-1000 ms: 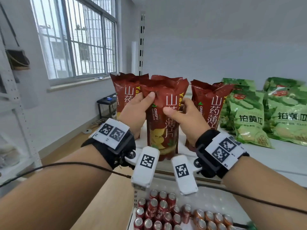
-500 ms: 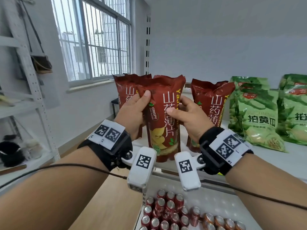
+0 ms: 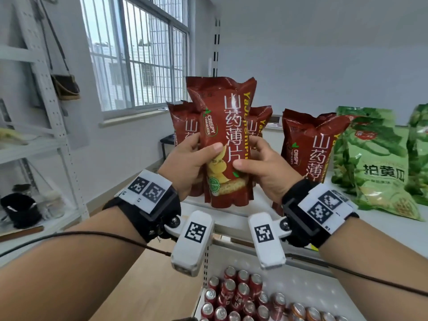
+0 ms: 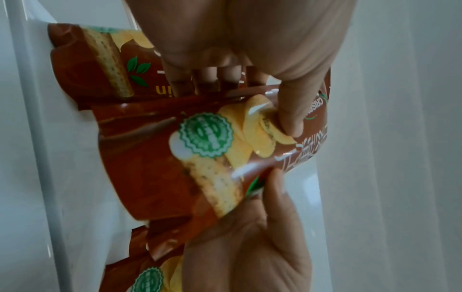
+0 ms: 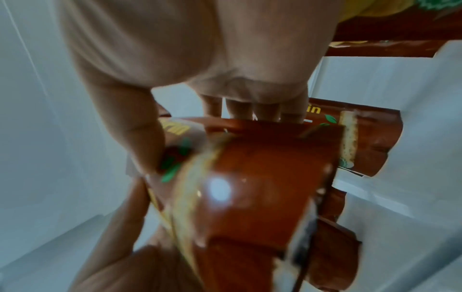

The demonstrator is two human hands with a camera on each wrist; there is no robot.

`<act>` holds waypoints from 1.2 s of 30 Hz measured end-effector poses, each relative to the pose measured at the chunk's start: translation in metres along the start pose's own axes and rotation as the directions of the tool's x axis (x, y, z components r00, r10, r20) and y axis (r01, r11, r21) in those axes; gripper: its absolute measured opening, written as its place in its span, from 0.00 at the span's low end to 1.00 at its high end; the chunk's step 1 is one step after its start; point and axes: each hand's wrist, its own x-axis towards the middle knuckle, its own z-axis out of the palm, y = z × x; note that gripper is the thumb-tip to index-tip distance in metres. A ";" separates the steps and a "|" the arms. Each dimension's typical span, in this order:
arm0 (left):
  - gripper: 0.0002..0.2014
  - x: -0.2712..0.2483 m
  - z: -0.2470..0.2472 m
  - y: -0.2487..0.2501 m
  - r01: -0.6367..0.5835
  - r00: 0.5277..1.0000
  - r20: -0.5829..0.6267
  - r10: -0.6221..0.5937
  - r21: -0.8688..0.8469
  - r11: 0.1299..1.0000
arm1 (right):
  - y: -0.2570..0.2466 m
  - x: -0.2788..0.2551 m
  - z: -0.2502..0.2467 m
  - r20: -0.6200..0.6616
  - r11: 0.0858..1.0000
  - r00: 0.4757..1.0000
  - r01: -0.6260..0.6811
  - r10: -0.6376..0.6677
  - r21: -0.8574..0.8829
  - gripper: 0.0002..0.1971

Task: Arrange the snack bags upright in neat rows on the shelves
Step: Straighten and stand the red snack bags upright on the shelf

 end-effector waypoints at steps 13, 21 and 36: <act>0.25 -0.021 0.018 0.013 -0.056 0.894 -0.446 0.051 0.002 0.998 | -0.012 0.007 -0.008 0.224 0.991 0.971 0.057 -0.082 0.119 0.20; 0.26 -0.053 0.047 0.013 -0.178 0.740 -0.668 0.079 -0.081 0.981 | -0.021 -0.016 -0.005 0.511 0.983 0.840 0.166 -0.181 0.074 0.37; 0.22 -0.100 0.079 0.012 0.031 0.684 -0.729 -0.011 0.015 0.999 | -0.028 -0.034 -0.003 0.620 0.984 0.765 0.139 -0.177 0.109 0.15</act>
